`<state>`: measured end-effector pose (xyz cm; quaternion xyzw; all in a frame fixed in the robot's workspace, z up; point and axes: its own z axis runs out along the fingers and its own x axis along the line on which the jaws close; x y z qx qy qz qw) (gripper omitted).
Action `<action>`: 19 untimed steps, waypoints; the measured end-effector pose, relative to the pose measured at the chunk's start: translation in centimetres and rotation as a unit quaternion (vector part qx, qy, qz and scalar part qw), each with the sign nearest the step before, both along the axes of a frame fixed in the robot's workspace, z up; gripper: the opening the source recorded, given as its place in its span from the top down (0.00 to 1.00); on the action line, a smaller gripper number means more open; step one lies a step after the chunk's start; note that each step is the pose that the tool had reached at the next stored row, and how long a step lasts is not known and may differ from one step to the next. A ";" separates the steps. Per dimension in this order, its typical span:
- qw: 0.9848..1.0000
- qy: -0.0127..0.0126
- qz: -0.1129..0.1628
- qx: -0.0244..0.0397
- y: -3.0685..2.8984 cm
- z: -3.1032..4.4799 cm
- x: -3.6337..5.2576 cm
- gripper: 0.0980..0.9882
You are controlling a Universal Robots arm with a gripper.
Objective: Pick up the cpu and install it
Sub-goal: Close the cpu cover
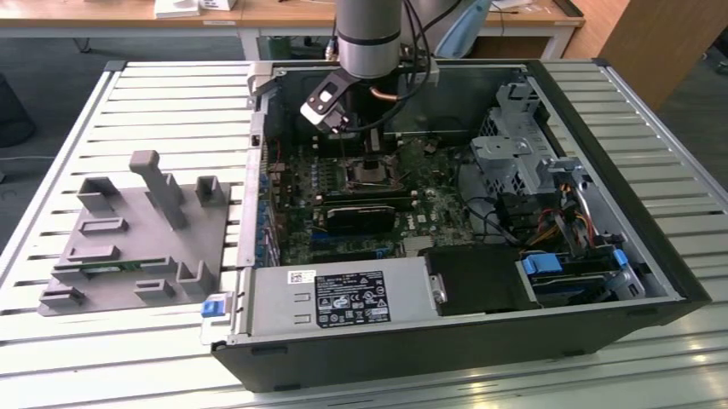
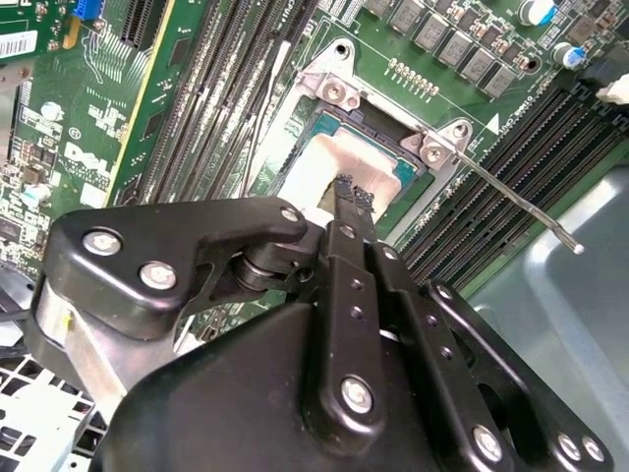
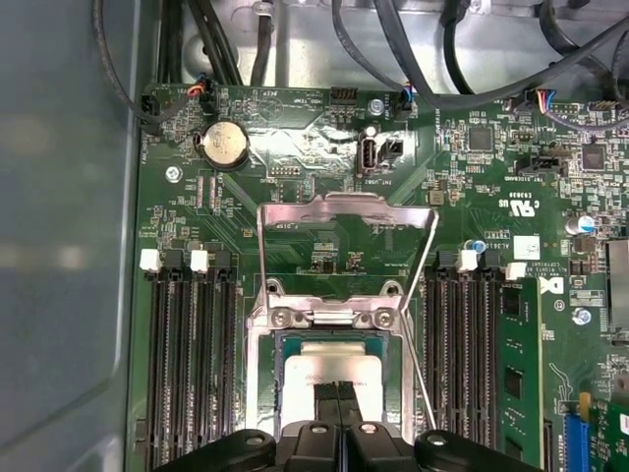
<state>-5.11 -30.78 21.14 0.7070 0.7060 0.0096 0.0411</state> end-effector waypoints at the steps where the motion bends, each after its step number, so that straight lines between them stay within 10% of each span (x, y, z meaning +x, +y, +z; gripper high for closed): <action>1: 1.000 0.000 0.000 0.000 0.00 0.04 0.00 0.99; 19: 1.000 0.000 0.000 0.000 0.01 0.69 0.00 0.99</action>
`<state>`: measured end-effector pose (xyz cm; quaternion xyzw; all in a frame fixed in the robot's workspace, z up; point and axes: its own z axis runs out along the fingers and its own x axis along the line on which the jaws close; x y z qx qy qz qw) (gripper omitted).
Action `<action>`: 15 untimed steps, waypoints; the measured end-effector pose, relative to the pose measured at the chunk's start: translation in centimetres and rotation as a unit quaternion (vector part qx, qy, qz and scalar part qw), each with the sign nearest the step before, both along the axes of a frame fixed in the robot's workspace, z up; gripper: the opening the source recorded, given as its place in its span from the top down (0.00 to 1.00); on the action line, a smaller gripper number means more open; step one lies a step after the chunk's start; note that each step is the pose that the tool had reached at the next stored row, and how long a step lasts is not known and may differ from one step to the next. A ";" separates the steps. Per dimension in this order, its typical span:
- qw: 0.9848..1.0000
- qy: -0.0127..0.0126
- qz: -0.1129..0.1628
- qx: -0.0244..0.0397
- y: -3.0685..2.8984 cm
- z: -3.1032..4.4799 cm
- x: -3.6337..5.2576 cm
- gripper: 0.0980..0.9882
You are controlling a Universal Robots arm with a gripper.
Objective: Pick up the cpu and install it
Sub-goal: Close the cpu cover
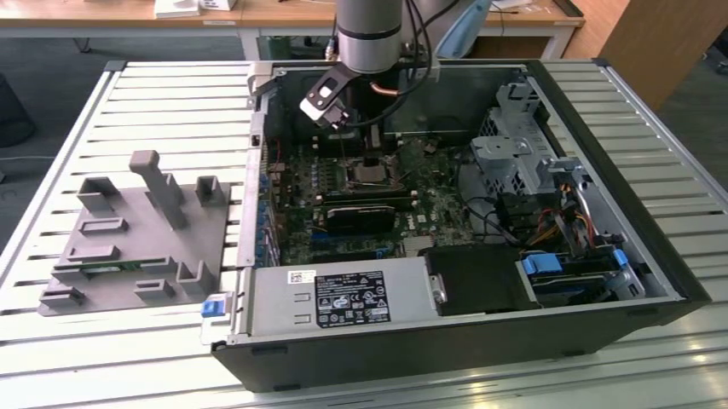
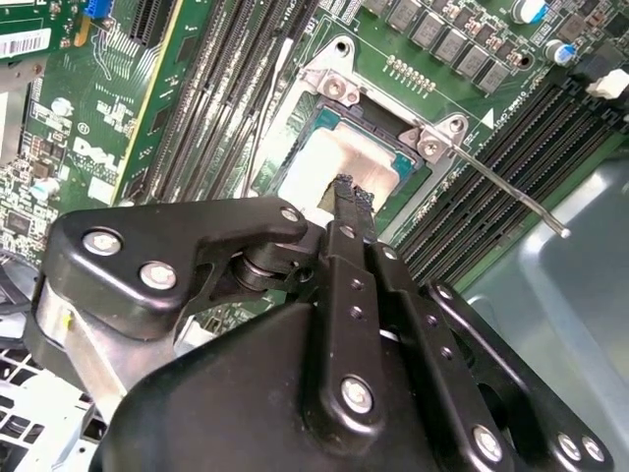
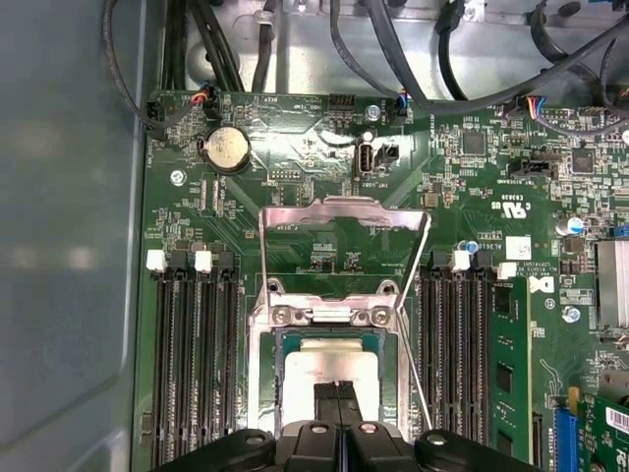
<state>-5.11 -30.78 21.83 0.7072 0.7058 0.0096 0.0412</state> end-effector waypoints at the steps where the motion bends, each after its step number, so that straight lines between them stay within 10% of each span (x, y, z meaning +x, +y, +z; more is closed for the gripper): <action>1: 1.000 0.000 0.000 0.000 0.00 0.06 0.00 0.99; 15: 1.000 0.000 0.000 0.000 0.00 1.10 0.00 0.99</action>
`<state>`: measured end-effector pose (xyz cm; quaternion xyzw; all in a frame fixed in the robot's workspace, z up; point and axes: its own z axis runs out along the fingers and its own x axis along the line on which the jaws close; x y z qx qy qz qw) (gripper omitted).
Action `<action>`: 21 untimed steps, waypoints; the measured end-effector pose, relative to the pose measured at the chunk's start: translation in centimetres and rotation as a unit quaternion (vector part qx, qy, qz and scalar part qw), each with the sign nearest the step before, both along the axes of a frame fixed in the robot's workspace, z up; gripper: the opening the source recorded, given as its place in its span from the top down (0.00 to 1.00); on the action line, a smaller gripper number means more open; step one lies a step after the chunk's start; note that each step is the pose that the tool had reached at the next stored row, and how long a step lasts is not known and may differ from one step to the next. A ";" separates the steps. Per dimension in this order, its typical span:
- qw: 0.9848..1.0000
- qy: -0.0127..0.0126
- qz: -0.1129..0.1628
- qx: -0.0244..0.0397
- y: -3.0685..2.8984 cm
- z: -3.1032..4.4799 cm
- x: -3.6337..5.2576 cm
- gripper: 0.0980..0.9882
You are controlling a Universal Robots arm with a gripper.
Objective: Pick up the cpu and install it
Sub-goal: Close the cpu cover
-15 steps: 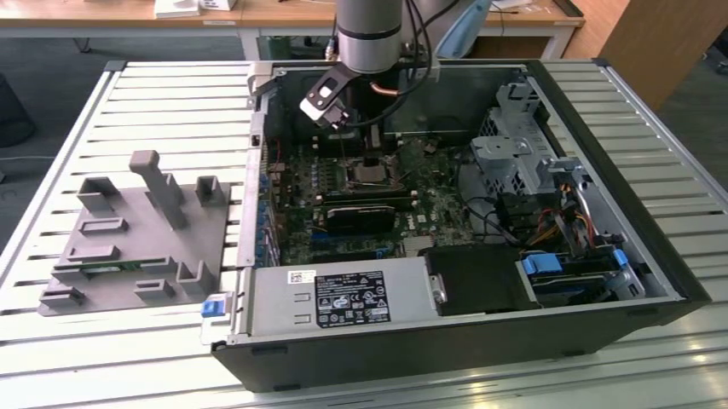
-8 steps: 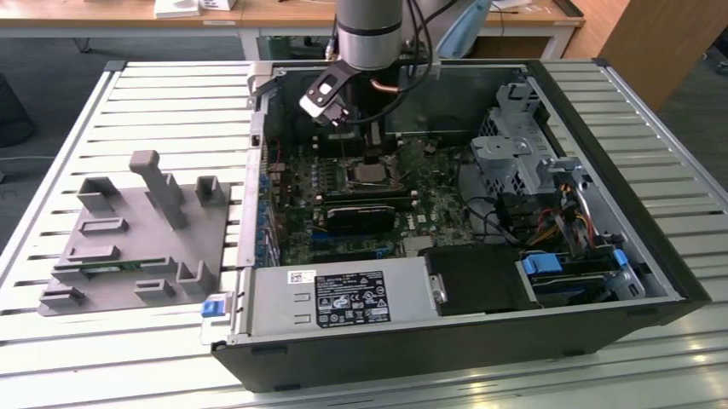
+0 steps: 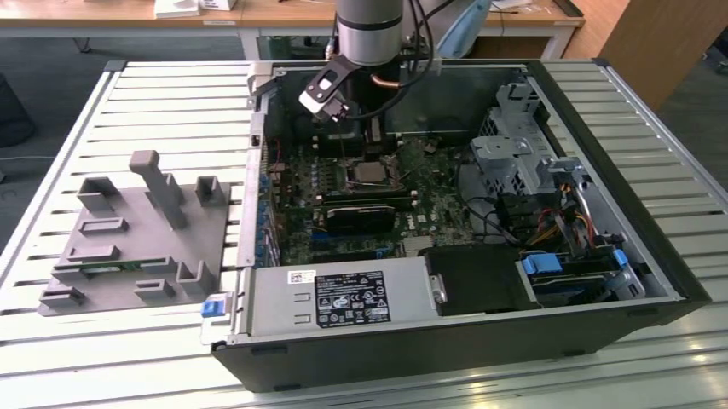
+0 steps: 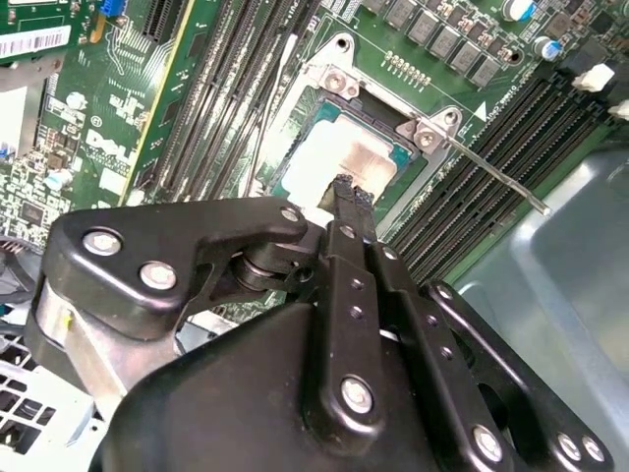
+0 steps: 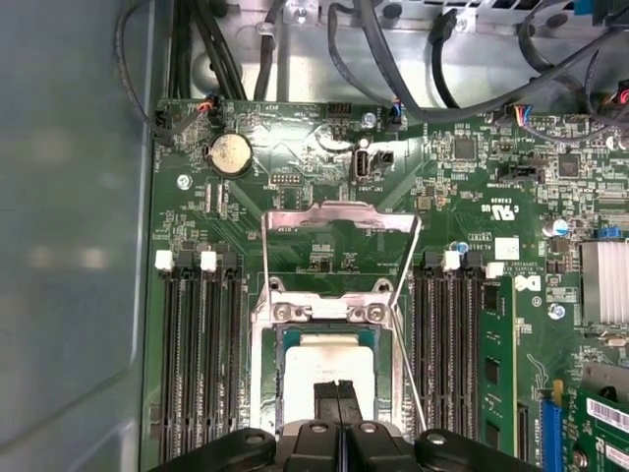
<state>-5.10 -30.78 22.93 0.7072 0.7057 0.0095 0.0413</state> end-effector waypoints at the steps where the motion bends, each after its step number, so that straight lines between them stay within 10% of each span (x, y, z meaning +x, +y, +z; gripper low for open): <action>1: 1.000 0.000 0.000 0.000 0.00 0.14 0.00 0.99; 8: 1.000 0.000 0.000 0.000 0.00 1.85 0.00 0.99; 21: 1.000 0.000 0.000 0.000 -0.53 1.76 0.00 0.99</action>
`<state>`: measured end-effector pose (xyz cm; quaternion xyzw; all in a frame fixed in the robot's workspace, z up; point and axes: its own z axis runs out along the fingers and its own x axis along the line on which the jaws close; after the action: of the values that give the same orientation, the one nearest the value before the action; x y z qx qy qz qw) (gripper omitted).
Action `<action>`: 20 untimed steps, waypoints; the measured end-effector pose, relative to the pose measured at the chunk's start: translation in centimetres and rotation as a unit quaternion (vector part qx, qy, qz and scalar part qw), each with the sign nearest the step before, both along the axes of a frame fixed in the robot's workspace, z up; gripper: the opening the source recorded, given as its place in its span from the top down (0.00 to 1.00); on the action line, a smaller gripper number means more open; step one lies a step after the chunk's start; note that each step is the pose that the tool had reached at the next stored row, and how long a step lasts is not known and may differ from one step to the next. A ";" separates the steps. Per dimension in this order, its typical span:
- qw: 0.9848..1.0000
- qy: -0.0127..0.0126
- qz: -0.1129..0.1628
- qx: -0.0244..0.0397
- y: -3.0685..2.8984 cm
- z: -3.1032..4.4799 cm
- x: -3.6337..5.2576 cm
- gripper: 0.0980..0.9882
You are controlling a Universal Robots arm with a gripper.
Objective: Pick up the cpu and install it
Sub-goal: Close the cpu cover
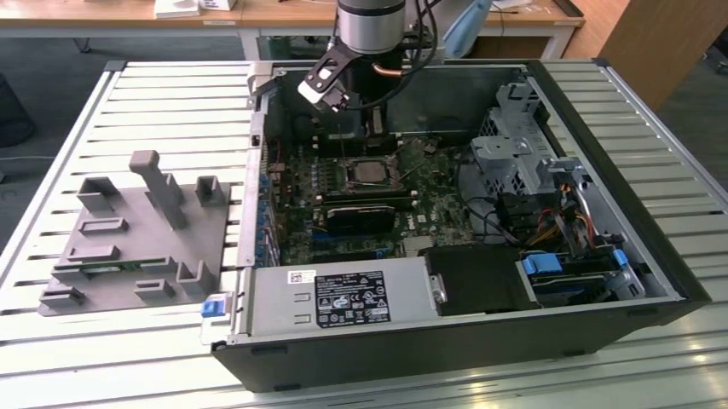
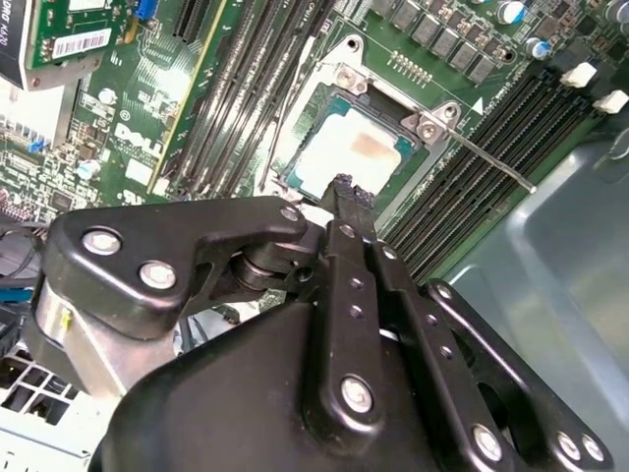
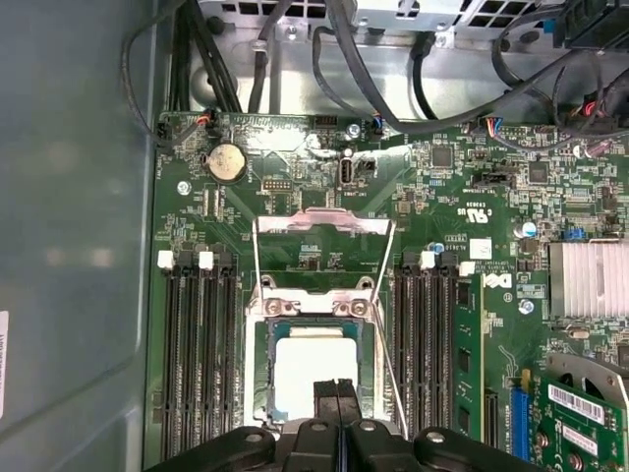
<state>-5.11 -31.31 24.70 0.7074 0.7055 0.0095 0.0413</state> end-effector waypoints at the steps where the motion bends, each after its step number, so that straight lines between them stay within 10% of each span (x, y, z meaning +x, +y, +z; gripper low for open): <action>1: 1.000 0.000 0.000 0.000 -0.01 0.03 0.00 0.99; 20: 1.000 0.000 0.000 0.000 -0.01 1.41 1.20 0.99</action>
<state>-3.90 -31.32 26.11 0.7075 0.7055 0.0095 0.0413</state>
